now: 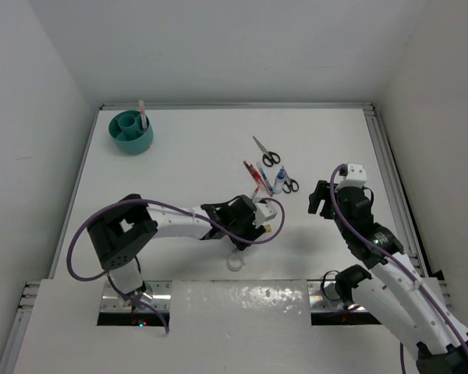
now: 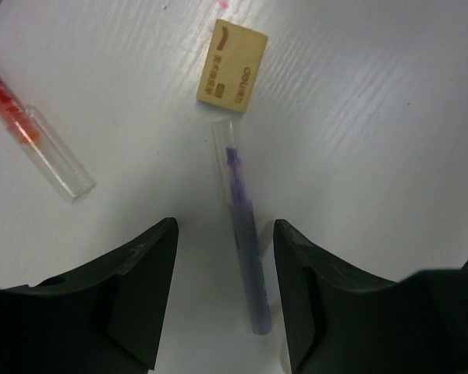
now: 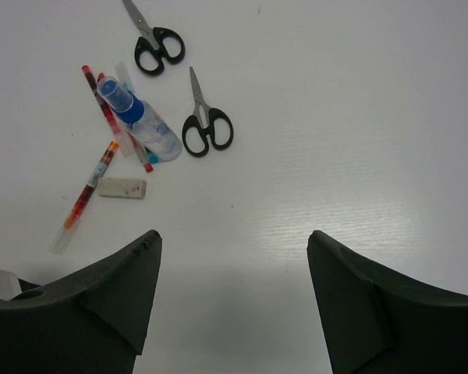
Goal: Sort the stationery into containers
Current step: Pick up the pen from the center of the board.
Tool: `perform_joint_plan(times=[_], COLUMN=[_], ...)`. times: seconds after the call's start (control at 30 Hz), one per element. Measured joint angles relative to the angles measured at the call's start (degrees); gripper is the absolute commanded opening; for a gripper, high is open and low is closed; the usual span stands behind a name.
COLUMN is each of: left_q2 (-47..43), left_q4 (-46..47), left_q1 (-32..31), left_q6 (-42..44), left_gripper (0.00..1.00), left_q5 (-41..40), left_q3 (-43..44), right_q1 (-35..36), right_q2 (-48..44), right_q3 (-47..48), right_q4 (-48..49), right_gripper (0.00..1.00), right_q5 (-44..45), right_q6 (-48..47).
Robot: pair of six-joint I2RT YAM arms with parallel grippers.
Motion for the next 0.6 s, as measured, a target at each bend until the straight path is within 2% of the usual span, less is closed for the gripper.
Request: perform_joint_plan(times=[0.1,0.17,0.2,0.3,0.4,0.6], left_q2=[1.7,2.9,3.7,6.5,7.6,7.6], left_q4=[-0.7,-1.4,-1.7,-3.4,-4.5,-6.3], left_q1=[-1.5,-2.4,-2.7,-3.3,-3.3,-3.6], left_q6=[0.5,0.8,0.8,0.5,0.2,-0.5], left_gripper=[0.49,0.46,0.38,0.23,0.15,0.18], left_q5=[-1.8,-2.6,-2.9,-3.5,-4.2,-5.5], left_q3=[1.4,3.0,4.0,7.8,9.5,9.8], right_q1=[0.0,0.0,0.0,0.0,0.0,0.0], right_q2=[-0.5,-0.7,-0.8,-0.8,-1.0,-2.5], right_q3=[0.0,0.0,0.0,0.0,0.0,0.0], right_q4=[-0.2,-0.2,-0.2,-0.2,-0.1,0.0], right_gripper=[0.74,0.74,0.74,0.74,0.74,0.75], right_q5=[0.8,1.0,1.2,1.3,1.9,2.7], right_q6=[0.0,0.0,-0.1,-0.7,-1.6,-4.0])
